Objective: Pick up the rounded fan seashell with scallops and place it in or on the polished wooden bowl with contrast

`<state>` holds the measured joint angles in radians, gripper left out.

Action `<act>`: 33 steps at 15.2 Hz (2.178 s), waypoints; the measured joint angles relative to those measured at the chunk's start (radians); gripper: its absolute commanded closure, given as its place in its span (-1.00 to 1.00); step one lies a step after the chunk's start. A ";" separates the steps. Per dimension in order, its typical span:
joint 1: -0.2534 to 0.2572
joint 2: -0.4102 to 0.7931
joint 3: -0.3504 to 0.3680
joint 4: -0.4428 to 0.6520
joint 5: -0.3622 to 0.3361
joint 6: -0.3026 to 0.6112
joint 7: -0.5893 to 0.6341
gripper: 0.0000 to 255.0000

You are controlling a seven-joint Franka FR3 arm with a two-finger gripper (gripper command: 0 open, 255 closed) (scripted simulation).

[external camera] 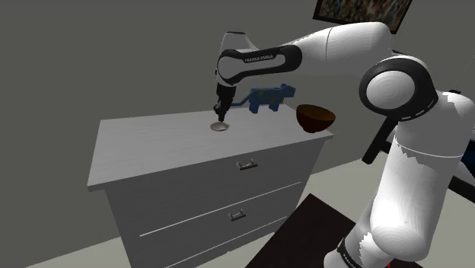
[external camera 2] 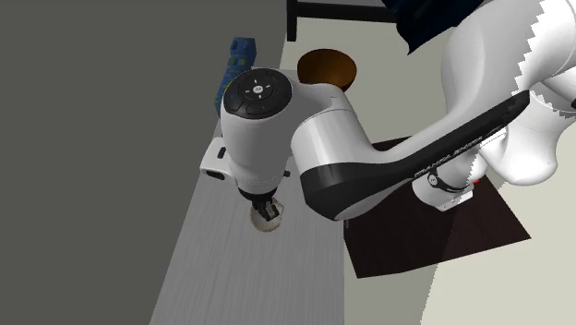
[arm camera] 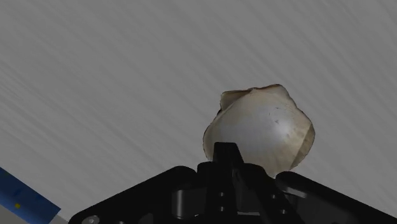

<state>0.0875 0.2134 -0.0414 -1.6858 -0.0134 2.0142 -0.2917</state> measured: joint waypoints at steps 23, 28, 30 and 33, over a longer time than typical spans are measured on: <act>0.001 -0.061 0.012 -0.139 -0.021 -0.031 -0.119 1.00; 0.001 -0.061 0.012 -0.139 -0.022 -0.031 -0.119 1.00; 0.001 -0.062 0.012 -0.141 -0.022 -0.030 -0.118 1.00; 0.000 -0.062 0.011 -0.127 -0.023 -0.046 -0.119 1.00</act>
<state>0.0873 0.1518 -0.0306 -1.8126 -0.0363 1.9680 -0.4110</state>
